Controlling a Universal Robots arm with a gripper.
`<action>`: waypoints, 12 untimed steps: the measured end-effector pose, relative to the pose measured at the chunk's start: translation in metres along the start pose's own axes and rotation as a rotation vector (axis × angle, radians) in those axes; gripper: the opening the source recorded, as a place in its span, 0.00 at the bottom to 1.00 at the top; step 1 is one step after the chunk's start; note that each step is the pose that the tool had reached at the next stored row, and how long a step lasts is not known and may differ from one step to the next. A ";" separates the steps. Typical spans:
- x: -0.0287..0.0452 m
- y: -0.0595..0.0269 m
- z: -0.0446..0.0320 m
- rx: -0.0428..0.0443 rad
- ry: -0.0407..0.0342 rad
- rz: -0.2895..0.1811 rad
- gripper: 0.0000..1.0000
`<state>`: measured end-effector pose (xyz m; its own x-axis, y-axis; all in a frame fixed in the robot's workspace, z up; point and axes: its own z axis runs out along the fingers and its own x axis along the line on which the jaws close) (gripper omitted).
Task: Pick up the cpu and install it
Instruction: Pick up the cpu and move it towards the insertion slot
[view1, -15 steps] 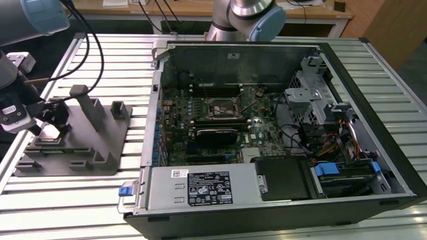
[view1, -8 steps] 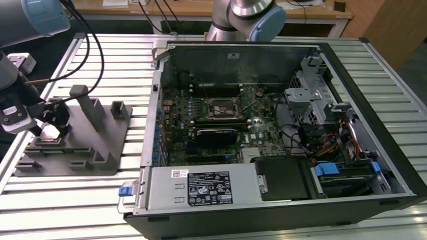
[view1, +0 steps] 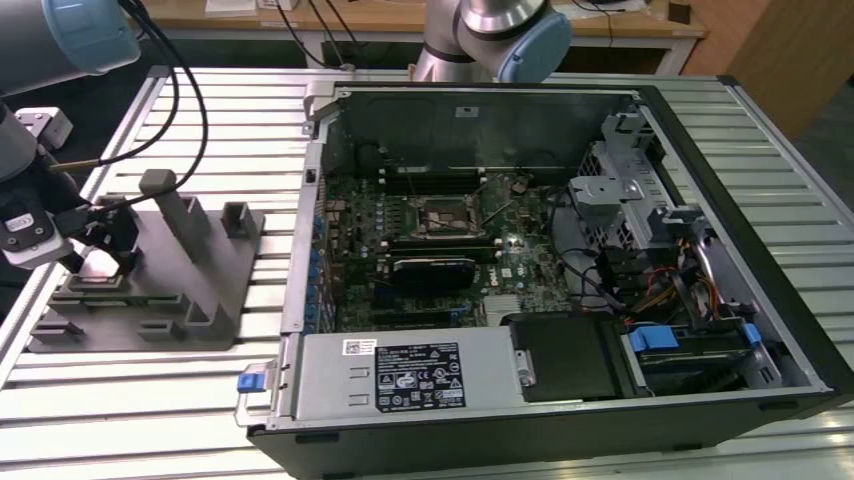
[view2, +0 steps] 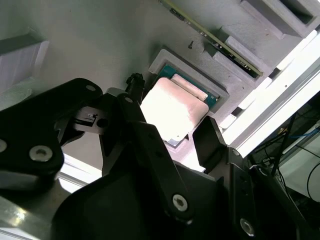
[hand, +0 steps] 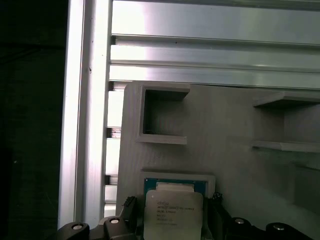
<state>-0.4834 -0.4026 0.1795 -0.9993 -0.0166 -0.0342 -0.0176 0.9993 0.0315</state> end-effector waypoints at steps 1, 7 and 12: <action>0.0000 0.0000 0.0000 0.0000 -0.0001 0.000 0.66; 0.0000 0.0000 -0.0004 0.0004 -0.0007 0.016 0.66; -0.0001 0.0001 -0.0025 0.0011 -0.0015 0.036 0.66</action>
<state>-0.4833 -0.4026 0.1820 -0.9992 0.0195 -0.0345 0.0184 0.9993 0.0316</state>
